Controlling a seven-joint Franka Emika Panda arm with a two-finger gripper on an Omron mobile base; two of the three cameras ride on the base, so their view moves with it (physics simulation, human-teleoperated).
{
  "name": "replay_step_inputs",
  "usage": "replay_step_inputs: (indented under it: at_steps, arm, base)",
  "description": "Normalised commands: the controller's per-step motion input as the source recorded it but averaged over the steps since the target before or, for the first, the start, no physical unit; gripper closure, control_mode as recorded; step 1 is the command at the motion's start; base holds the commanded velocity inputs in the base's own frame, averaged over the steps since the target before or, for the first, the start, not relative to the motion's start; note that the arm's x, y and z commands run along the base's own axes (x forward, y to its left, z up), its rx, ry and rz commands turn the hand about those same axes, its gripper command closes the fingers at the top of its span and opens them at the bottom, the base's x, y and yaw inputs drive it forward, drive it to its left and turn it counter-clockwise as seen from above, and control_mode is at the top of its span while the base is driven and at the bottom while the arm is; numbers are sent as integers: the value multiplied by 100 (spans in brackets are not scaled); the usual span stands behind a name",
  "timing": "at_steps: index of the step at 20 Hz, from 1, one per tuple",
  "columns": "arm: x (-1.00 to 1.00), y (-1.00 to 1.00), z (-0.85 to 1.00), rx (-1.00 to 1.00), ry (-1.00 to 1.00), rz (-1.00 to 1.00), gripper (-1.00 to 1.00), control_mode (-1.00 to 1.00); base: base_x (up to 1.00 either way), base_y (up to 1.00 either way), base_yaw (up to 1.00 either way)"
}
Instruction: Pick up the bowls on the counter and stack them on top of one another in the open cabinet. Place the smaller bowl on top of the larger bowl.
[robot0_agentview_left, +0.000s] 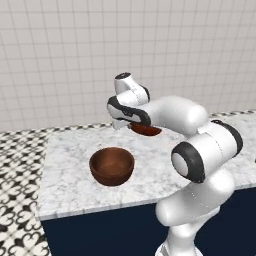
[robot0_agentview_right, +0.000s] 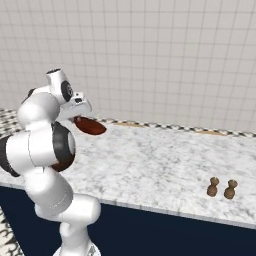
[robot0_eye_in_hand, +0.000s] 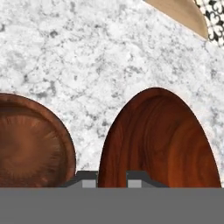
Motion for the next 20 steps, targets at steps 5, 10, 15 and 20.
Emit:
replay_step_inputs:
  at_steps: [5,10,15,20]
  arm:
    - [-99,46,37,0,-2,17,100,-100]
    - [-74,70,-13,0,0,22,100,-100]
    - [-16,69,-28,0,-11,12,100,-100]
    - [2,16,-21,0,-6,0,100,-100]
  base:
    - [0,0,0]
    - [0,0,0]
    - [0,0,0]
    - [0,0,0]
